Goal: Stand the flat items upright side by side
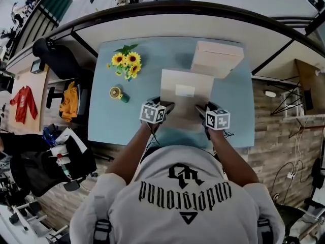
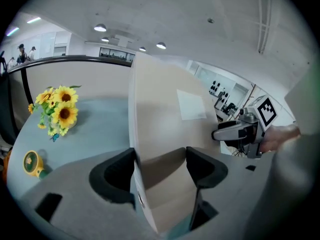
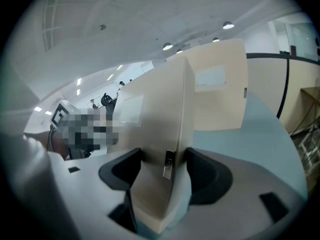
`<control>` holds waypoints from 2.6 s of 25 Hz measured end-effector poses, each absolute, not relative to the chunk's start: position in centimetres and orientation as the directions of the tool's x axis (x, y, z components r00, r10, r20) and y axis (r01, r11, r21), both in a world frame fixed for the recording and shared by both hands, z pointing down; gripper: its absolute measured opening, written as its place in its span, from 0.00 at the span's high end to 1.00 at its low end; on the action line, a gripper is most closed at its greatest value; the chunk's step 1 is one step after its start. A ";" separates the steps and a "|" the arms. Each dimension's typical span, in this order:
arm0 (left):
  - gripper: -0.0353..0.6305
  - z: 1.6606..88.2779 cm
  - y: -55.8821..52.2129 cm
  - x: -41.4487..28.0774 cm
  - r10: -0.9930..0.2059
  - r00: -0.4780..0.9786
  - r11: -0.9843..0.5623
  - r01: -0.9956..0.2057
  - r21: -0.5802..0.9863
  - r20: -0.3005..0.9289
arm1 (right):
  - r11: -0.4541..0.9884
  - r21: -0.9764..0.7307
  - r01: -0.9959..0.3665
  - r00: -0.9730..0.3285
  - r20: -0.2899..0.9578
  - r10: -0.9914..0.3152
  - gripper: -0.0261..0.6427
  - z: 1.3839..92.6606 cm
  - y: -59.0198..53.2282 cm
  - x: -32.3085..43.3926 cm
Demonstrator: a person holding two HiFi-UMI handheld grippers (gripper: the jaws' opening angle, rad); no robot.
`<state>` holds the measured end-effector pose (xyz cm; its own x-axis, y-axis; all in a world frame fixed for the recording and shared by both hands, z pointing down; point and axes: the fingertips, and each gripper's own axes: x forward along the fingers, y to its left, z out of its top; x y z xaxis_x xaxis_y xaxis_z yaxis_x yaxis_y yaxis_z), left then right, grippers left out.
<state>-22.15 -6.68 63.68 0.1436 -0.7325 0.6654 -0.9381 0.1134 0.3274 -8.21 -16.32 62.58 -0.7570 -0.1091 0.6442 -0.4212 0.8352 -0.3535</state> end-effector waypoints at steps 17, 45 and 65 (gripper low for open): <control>0.45 59.1 -18.0 -14.0 -0.833 -0.061 0.141 -0.984 0.105 0.550 | 0.948 -0.107 -0.300 -0.836 0.509 -0.207 0.53 57.9 -28.5 -0.7; 0.47 64.4 -28.6 -17.3 -0.810 -0.090 0.129 -0.991 0.028 0.579 | 0.945 0.064 -0.321 -0.791 0.531 -0.305 0.54 63.2 -39.0 -3.8; 0.47 65.8 -29.9 -19.1 -0.806 -0.099 0.141 -0.990 0.028 0.583 | 0.949 0.077 -0.307 -0.788 0.539 -0.299 0.54 64.3 -40.2 -6.0</control>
